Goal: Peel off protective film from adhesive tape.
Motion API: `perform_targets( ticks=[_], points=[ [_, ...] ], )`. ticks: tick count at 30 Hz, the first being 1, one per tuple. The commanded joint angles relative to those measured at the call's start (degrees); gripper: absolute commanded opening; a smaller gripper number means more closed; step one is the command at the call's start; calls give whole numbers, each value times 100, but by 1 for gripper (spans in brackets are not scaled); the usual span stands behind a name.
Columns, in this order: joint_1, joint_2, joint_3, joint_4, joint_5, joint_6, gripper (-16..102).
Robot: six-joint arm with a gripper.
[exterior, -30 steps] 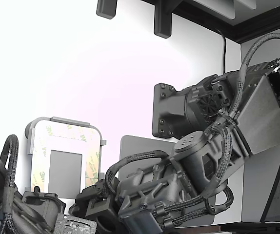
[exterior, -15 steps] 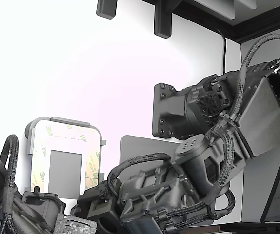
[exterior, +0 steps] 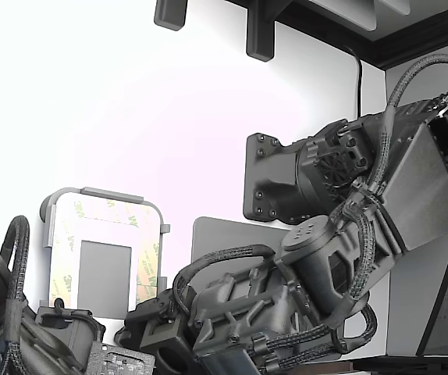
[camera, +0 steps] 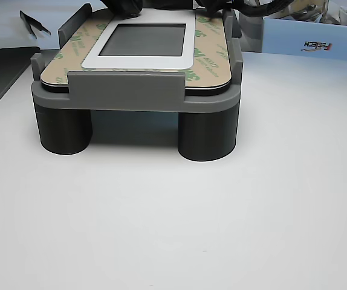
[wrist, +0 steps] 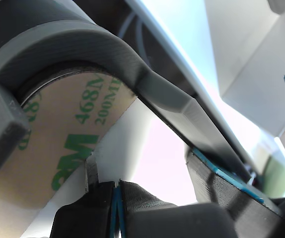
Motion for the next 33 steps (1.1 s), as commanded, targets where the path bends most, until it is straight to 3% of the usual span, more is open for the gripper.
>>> perform_targets(
  ticks=[1, 33],
  points=[
    [-26, 123, -132, 70, -35, 0, -11],
    [-35, 0, -448, 308, -62, -53, -11]
  ],
)
